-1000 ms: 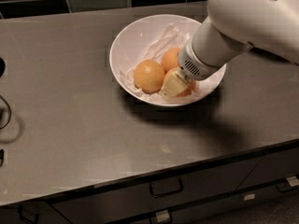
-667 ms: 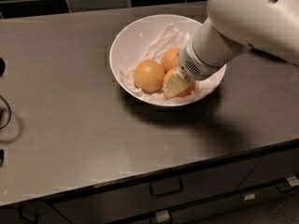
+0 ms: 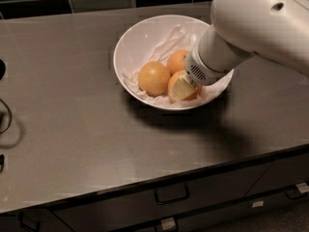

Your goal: Pick orange from white bowl

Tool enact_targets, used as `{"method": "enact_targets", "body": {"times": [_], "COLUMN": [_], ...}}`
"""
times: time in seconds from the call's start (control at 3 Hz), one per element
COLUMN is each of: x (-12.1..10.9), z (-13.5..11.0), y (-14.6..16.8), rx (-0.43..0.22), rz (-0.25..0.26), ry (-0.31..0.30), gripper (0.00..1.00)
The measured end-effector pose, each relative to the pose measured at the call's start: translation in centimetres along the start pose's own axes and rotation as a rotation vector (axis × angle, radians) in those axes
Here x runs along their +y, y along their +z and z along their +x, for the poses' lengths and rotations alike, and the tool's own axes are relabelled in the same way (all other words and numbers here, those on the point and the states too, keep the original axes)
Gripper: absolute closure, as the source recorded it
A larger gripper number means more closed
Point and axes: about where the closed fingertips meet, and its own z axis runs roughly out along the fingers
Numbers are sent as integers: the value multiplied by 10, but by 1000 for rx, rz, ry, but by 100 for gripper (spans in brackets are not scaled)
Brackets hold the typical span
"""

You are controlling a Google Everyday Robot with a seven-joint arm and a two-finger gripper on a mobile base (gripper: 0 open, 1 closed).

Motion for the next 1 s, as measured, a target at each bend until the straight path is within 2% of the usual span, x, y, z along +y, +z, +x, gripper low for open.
{"method": "enact_targets", "body": {"times": [0.33, 1.0], "x": [-4, -7], "z": [3, -5], "y": [11, 20], "rx": [22, 23], "rz": [20, 12], "ry": [5, -17], "gripper": [42, 43]}}
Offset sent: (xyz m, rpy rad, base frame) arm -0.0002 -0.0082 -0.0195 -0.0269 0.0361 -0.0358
